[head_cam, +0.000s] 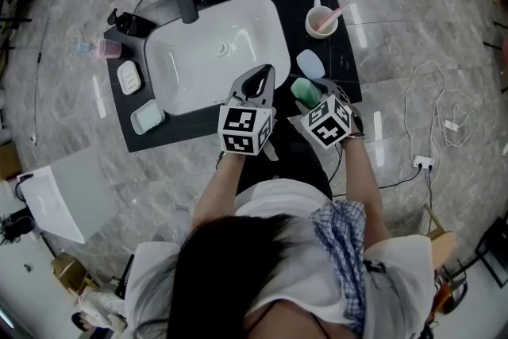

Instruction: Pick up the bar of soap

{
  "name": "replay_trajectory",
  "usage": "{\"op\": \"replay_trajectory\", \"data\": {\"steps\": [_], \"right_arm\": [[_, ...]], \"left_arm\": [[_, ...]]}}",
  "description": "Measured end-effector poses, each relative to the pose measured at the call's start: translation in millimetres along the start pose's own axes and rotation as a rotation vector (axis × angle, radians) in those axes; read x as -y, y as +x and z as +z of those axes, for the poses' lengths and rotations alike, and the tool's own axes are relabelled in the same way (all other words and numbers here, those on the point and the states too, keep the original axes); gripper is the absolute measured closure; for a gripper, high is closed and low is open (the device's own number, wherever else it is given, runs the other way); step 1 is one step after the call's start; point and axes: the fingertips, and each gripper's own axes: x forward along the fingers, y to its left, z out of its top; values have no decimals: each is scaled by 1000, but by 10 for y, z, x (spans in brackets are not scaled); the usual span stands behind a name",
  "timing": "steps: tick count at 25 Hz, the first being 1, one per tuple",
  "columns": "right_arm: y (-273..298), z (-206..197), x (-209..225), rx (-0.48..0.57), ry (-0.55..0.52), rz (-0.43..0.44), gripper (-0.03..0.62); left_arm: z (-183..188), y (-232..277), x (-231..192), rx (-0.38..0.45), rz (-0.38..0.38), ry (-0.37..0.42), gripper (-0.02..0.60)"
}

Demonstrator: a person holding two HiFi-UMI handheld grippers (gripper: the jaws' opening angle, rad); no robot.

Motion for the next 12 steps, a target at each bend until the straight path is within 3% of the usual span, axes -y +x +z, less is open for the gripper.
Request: {"op": "replay_trajectory", "data": {"steps": [12], "right_arm": [[-34,13,-14,66,60,54,310]], "left_arm": [[4,-57,-58,6,10,-16,571]]}}
